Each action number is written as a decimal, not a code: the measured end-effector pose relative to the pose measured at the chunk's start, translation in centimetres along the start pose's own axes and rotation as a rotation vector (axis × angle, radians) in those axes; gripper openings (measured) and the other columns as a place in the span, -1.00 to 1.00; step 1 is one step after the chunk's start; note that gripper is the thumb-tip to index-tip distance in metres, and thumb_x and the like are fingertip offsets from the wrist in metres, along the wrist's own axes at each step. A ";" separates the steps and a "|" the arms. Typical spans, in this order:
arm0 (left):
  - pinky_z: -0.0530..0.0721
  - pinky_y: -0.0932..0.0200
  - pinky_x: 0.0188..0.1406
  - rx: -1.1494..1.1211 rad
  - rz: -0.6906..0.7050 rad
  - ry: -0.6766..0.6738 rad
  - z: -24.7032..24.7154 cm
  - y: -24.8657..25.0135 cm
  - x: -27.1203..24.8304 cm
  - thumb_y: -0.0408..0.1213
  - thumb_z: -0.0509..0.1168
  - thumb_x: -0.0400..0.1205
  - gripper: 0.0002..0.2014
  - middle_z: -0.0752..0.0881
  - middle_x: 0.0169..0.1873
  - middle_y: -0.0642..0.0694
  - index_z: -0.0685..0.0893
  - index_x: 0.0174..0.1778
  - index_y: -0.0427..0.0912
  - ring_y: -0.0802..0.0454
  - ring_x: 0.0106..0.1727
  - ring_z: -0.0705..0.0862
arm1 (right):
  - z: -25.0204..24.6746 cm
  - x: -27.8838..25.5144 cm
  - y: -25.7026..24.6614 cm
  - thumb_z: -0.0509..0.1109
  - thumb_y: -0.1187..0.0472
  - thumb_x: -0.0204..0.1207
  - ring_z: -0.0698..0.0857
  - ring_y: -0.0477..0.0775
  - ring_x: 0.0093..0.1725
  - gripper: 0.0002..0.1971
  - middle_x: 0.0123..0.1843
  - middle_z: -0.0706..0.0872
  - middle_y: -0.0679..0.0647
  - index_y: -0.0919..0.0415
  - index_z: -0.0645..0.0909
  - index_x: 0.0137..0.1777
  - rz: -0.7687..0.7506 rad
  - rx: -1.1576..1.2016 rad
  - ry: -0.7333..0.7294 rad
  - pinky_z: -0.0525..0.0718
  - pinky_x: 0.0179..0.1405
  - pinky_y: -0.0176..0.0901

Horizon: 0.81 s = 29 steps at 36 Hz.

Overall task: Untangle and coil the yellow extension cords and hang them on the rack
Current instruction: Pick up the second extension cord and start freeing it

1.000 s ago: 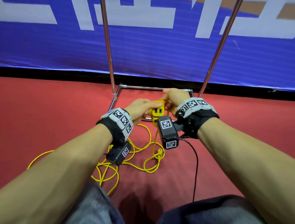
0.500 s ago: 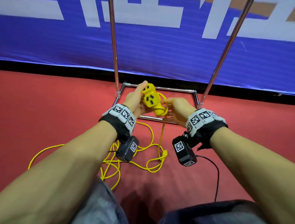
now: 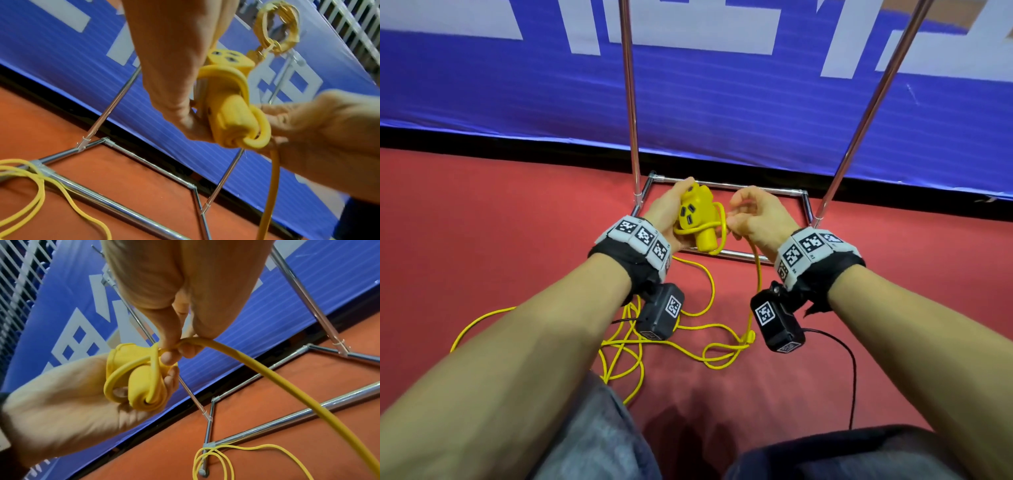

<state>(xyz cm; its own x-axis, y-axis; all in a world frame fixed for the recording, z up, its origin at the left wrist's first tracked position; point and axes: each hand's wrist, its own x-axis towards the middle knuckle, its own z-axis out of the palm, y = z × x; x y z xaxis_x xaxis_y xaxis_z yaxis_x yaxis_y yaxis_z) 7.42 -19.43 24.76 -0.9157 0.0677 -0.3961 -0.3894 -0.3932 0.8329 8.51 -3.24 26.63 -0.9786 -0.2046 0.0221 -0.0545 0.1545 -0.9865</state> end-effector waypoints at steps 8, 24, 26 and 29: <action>0.71 0.02 -0.52 -0.108 0.085 0.045 0.2 0.9 0.0 0.09 0.09 0.72 -0.60 0.66 -0.22 -0.23 0.63 -0.08 -0.17 -0.19 -0.27 0.70 | -1.2 0.4 0.7 0.10 0.53 0.60 0.75 0.08 -0.01 -0.73 -0.09 0.73 0.17 0.23 0.56 -0.13 0.175 0.066 -0.110 0.60 -0.05 0.04; 0.70 0.06 -0.33 0.306 0.064 -0.070 -0.8 0.4 -0.5 0.06 0.37 0.58 -0.69 0.64 -0.43 -0.08 0.60 -0.34 -0.07 -0.09 -0.34 0.64 | -1.6 -0.7 0.8 0.39 0.36 0.54 0.48 -0.23 -0.63 -0.83 -0.46 0.65 0.02 0.17 0.51 0.05 0.014 -0.529 -0.248 0.46 -0.51 -0.37; 0.66 0.13 -0.36 0.267 0.053 -0.154 -0.8 0.4 -0.9 -0.03 0.31 0.65 -0.64 0.60 -0.47 -0.10 0.59 -0.45 -0.08 -0.09 -0.35 0.60 | -1.5 -0.5 0.8 0.30 0.48 0.51 0.45 -0.10 -0.57 -0.83 -0.46 0.61 0.08 0.23 0.58 0.00 0.089 -0.387 -0.248 0.42 -0.50 -0.28; 0.67 0.06 -0.41 0.266 0.074 -0.249 -0.5 0.7 -2.0 -0.23 0.16 0.74 -0.60 0.54 -0.50 -0.14 0.59 -0.45 -0.16 -0.10 -0.47 0.59 | -1.5 0.0 0.6 0.26 0.31 0.54 0.41 -0.01 -0.50 -0.87 -0.42 0.60 0.15 0.24 0.64 -0.07 0.260 -0.131 -0.193 0.33 -0.48 -0.22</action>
<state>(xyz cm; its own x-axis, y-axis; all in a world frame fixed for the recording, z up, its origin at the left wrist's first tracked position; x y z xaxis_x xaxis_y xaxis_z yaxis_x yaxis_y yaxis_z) 8.99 -20.28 25.94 -0.9259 0.2814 -0.2521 -0.3032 -0.1552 0.9402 8.15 -1.68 26.32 -0.9081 -0.3195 -0.2707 0.1545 0.3453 -0.9257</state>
